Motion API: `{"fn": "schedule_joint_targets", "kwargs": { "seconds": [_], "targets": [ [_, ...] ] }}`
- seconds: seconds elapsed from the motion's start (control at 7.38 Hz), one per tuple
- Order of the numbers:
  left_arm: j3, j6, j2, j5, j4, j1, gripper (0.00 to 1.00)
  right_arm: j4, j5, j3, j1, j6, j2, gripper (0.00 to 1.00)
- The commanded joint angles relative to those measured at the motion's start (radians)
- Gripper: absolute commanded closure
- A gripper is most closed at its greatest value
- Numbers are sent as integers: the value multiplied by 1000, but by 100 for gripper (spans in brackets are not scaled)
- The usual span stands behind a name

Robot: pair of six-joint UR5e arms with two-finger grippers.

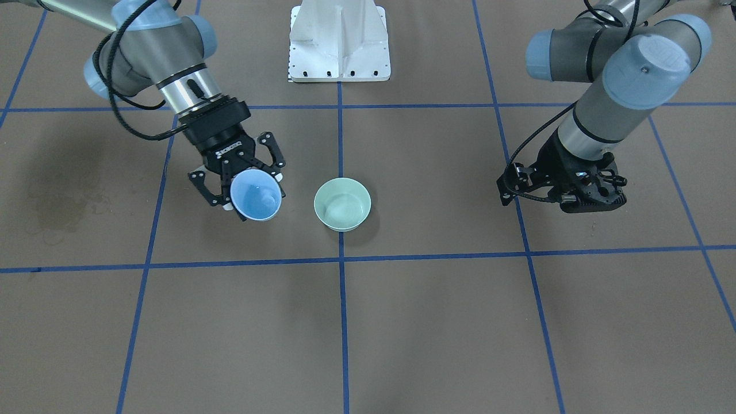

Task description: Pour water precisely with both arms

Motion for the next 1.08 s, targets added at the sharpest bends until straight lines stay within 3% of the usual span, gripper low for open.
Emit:
{"fn": "schedule_joint_targets", "kwargs": {
  "seconds": [0.0,0.27,0.54,0.95],
  "targets": [
    [7,22,12,0,0,-11,0,-109,6,17,-49,-53,14,100],
    [20,22,12,0,-3,-12,0,-264,13,34,-89,-118,33,100],
    [21,25,12,0,-3,-23,0,-346,124,28,-96,-159,55,100],
    [20,142,57,-2,-4,-32,0,-517,160,17,-122,-220,116,100]
  ]
}}
